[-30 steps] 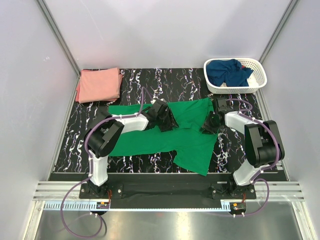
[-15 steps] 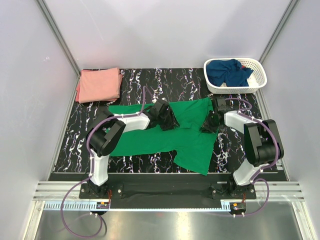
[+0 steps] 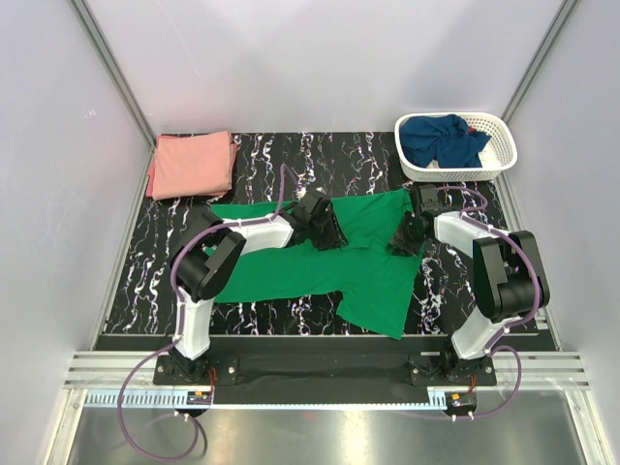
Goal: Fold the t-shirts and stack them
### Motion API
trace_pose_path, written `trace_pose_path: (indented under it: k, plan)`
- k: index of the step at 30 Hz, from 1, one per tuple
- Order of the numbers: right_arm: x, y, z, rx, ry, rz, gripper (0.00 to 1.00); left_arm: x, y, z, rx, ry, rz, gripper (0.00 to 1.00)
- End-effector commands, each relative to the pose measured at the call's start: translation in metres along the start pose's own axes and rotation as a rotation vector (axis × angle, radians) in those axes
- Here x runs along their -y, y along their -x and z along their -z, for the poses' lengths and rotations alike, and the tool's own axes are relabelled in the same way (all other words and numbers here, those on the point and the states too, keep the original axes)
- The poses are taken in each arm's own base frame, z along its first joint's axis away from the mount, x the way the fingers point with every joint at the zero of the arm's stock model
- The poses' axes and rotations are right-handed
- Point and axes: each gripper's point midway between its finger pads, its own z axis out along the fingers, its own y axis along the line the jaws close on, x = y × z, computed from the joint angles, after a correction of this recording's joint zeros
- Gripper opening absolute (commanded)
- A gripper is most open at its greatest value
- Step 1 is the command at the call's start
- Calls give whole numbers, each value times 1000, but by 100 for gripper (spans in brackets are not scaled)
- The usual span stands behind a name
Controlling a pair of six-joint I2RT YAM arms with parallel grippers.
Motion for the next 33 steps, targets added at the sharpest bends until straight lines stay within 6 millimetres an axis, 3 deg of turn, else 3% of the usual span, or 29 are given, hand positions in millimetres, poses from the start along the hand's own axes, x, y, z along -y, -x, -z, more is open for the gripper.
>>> trace_pose_path:
  k: [1,8,14,19,24,33]
  plan:
    - [-14,11,9,37,27,21,35,14,9,-2,23,-34,-33,35]
    - [-15,9,7,23,29,17,34,16,8,-4,13,-41,-35,30]
    - [-21,11,11,30,49,14,28,16,9,-2,22,-41,-37,26]
    - [-24,9,10,14,61,4,27,16,9,-3,20,-44,-42,15]
    - [-25,7,11,8,60,8,33,19,9,1,22,-54,-42,0]
    - [-19,3,-2,-3,39,7,26,16,12,3,32,-45,-30,0]
